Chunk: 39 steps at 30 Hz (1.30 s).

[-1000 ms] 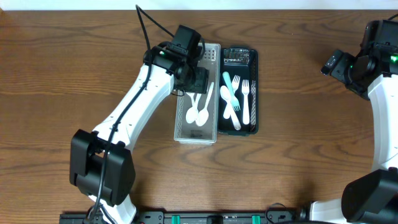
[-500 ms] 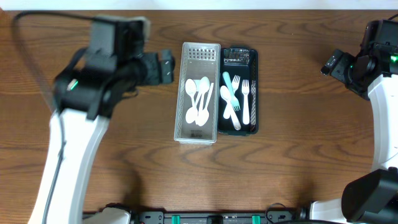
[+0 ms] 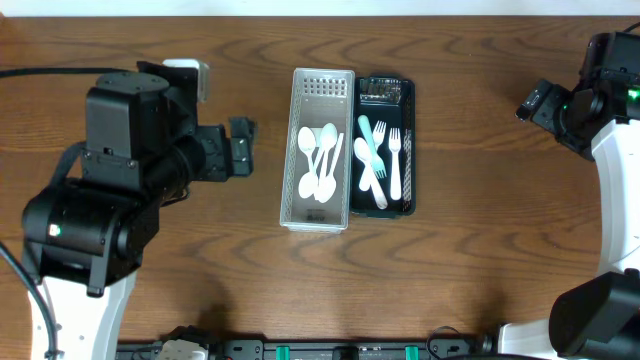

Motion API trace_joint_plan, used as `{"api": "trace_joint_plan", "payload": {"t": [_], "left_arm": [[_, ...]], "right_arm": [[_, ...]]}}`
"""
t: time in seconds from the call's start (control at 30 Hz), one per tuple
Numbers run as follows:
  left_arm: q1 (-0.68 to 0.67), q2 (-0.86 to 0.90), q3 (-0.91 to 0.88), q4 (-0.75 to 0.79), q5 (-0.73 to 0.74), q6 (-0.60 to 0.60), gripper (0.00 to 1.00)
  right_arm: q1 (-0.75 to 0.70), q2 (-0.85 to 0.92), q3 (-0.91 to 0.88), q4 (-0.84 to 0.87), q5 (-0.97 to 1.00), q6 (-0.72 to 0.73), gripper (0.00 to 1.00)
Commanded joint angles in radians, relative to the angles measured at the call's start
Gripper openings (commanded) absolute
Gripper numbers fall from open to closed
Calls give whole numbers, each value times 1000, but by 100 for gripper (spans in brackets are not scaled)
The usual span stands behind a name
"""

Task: Pack container

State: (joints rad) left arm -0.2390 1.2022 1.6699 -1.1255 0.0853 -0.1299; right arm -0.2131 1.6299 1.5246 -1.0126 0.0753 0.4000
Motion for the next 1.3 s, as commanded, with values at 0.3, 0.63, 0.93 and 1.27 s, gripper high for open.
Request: {"api": "trace_joint_plan", "payload": {"t": [0.3, 0.63, 0.93, 1.27], "left_arm": [[59, -325, -206, 217, -396, 145, 98], [82, -718, -723, 388, -392, 90, 98], [82, -1017, -1166, 491, -386, 65, 98], [127, -1192, -1369, 540, -386, 65, 98]], "right_arm": [[-8, 5, -3, -1, 3, -5, 99], [-8, 5, -3, -1, 3, -5, 99], [-8, 5, -3, -1, 3, -5, 99], [-8, 5, -3, -1, 3, -5, 99]]}}
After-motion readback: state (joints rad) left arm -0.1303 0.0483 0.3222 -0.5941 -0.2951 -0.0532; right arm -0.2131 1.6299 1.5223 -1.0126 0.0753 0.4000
